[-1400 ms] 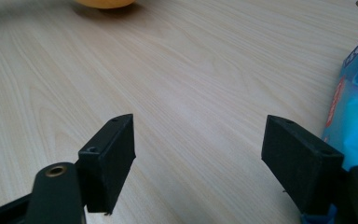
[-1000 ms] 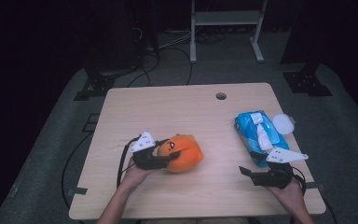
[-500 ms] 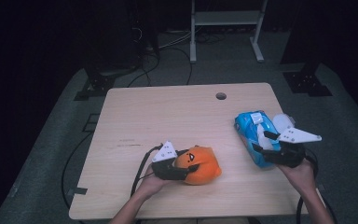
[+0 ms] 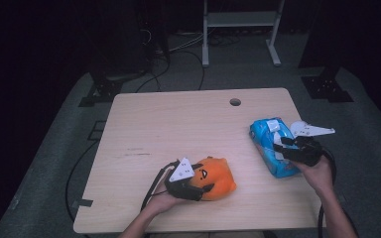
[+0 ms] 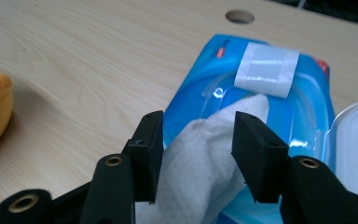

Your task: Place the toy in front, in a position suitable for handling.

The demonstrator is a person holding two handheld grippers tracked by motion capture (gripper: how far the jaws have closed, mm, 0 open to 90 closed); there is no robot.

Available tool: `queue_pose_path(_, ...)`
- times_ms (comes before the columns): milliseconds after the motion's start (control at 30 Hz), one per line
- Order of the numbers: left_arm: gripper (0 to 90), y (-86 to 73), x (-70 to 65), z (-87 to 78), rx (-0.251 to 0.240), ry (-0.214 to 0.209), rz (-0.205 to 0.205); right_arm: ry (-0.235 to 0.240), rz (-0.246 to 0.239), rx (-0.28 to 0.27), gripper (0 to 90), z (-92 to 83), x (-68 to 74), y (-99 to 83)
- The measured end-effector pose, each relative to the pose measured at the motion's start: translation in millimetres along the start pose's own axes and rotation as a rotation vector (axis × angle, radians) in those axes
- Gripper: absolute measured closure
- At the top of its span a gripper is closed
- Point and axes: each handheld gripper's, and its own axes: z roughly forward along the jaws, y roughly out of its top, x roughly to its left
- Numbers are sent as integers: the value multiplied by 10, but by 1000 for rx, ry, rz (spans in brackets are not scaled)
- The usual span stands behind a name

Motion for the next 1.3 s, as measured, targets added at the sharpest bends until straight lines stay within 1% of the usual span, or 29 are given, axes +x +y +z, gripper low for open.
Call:
queue_pose_path(33, 249, -2, 3, -2, 0, 0, -1, -3, 9, 10, 544, 16, -8, -7)
queue_pose_path(67, 248, -7, 6, -2, -3, -1, -2, -14, 11, 17, 583, 27, -13, -17)
queue_pose_path(133, 246, -12, 9, -3, -3, -1, -1, -23, 21, 34, 616, 44, -20, -31)
queue_pose_path(167, 244, -18, 13, -3, -4, -5, 0, -23, 24, 41, 664, 49, -27, -34)
queue_pose_path(233, 240, -23, 23, -1, -7, -12, -1, -23, 35, 46, 719, 49, -35, -45)
queue_pose_path(300, 239, -31, 35, -1, -12, -15, -4, -11, 50, 42, 781, 42, -39, -62)
queue_pose_path(400, 238, -42, 37, 2, -22, -19, 1, -17, 55, 44, 831, 25, -38, -84)
queue_pose_path(467, 238, -42, 44, 0, -20, -21, 0, -23, 56, 29, 849, -6, -45, -81)
queue_pose_path(500, 238, -42, 43, -2, -18, -20, 1, -12, 70, 11, 853, -33, -63, -77)
queue_pose_path(567, 238, -44, 39, -5, -17, -19, 5, -2, 80, -23, 859, -98, -65, -69)
queue_pose_path(600, 238, -48, 41, -6, -18, -20, 5, 15, 87, -34, 861, -130, -58, -62)
queue_pose_path(633, 237, -51, 43, -5, -19, -21, 4, 25, 81, -54, 863, -189, -34, -41)
queue_pose_path(700, 236, -53, 55, -4, -19, -22, 3, 33, 54, -75, 865, -295, 38, 10)
queue_pose_path(733, 235, -53, 55, -4, -19, -22, 3, 33, 54, -75, 865, -295, 38, 10)
queue_pose_path(767, 233, -56, 63, -1, -20, -24, 3, 71, 20, -103, 865, -425, 161, 70)
queue_pose_path(800, 233, -59, 66, 1, -22, -24, 2, 90, 9, -113, 865, -470, 220, 87)
queue_pose_path(833, 232, -60, 68, 1, -22, -22, 1, 117, -14, -123, 866, -526, 302, 105)
queue_pose_path(900, 232, -64, 68, -1, -20, -20, 6, 146, -71, -116, 865, -608, 489, 138)
queue_pose_path(933, 232, -64, 68, -1, -20, -20, 6, 146, -71, -116, 865, -608, 489, 138)
queue_pose_path(967, 232, -67, 68, -2, -20, -19, 11, 208, -98, -123, 865, -668, 659, 161)
queue_pose_path(1000, 232, -67, 68, -2, -20, -19, 11, 208, -98, -123, 865, -668, 659, 161)
queue_pose_path(1033, 232, -68, 72, -1, -21, -20, 11, 228, -117, -122, 865, -685, 745, 175)
queue_pose_path(1067, 232, -69, 80, -2, -21, -20, 14, 296, -149, -134, 865, -723, 937, 195)
queue_pose_path(1133, 230, -71, 82, -1, -22, -20, 11, 333, -170, -133, 865, -738, 1052, 210)
queue_pose_path(1200, 230, -79, 86, 3, -28, -21, 3, 399, -185, -122, 865, -745, 1202, 228)
queue_pose_path(1267, 228, -86, 96, 5, -32, -23, 2, 436, -190, -112, 865, -745, 1277, 235)
queue_pose_path(1300, 227, -87, 98, 7, -34, -23, 2, 476, -194, -107, 865, -742, 1329, 240)
